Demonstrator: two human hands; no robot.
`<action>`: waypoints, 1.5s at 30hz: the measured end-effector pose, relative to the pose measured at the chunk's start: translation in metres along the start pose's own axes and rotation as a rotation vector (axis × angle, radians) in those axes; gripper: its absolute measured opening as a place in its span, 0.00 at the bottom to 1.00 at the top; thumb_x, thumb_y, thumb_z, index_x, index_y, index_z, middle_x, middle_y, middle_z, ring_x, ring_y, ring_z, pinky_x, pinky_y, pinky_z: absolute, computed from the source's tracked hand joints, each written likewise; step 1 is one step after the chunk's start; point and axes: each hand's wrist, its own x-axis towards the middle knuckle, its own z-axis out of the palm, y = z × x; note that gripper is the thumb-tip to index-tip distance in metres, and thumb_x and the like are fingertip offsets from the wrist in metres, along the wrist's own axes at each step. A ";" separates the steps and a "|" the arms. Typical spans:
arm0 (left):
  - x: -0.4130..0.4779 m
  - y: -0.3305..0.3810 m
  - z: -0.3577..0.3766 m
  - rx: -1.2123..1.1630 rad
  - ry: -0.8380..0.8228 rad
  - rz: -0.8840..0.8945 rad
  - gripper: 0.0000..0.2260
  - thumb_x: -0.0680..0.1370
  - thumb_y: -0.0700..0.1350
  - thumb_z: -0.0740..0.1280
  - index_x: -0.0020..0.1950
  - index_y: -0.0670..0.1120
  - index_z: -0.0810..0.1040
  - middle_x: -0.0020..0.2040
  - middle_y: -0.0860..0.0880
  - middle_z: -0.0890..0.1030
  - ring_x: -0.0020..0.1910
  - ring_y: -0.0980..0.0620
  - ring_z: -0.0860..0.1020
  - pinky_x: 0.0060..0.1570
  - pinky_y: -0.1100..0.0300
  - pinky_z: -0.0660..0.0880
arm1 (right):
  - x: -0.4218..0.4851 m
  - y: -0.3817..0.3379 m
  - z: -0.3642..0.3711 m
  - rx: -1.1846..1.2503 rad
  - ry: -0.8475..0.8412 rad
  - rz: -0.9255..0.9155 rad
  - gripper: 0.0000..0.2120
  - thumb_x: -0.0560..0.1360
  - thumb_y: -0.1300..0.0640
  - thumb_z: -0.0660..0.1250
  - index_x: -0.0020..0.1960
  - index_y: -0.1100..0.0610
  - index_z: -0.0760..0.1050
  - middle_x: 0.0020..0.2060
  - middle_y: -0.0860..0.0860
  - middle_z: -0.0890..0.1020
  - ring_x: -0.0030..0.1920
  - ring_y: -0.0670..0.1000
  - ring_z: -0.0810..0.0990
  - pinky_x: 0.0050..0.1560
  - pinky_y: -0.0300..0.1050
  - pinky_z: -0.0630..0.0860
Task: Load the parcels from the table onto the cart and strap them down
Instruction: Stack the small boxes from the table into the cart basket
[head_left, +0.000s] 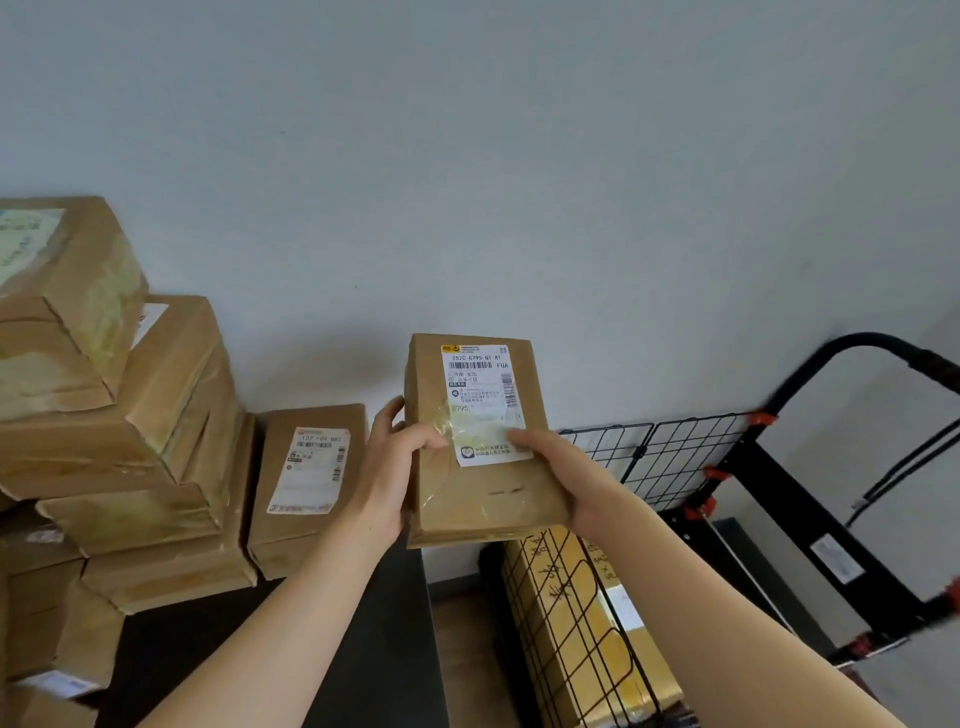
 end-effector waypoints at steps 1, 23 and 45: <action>-0.001 -0.003 0.006 -0.004 -0.014 0.001 0.24 0.73 0.37 0.64 0.67 0.53 0.66 0.55 0.46 0.78 0.53 0.44 0.78 0.47 0.50 0.76 | -0.004 0.001 -0.007 0.025 -0.015 0.015 0.15 0.73 0.54 0.70 0.58 0.54 0.75 0.46 0.53 0.85 0.43 0.53 0.84 0.42 0.48 0.82; -0.032 -0.118 0.330 -0.016 -0.108 -0.013 0.26 0.68 0.36 0.64 0.64 0.52 0.68 0.55 0.43 0.79 0.51 0.42 0.80 0.45 0.49 0.78 | -0.060 0.006 -0.344 0.006 0.164 -0.100 0.16 0.71 0.50 0.72 0.58 0.50 0.76 0.49 0.51 0.85 0.51 0.55 0.83 0.56 0.56 0.79; 0.077 -0.215 0.499 0.258 -0.339 -0.224 0.22 0.75 0.39 0.66 0.63 0.58 0.67 0.55 0.51 0.80 0.55 0.49 0.78 0.53 0.50 0.74 | 0.017 -0.016 -0.525 -0.391 0.654 -0.078 0.16 0.79 0.58 0.57 0.61 0.51 0.78 0.44 0.47 0.80 0.45 0.52 0.78 0.50 0.48 0.77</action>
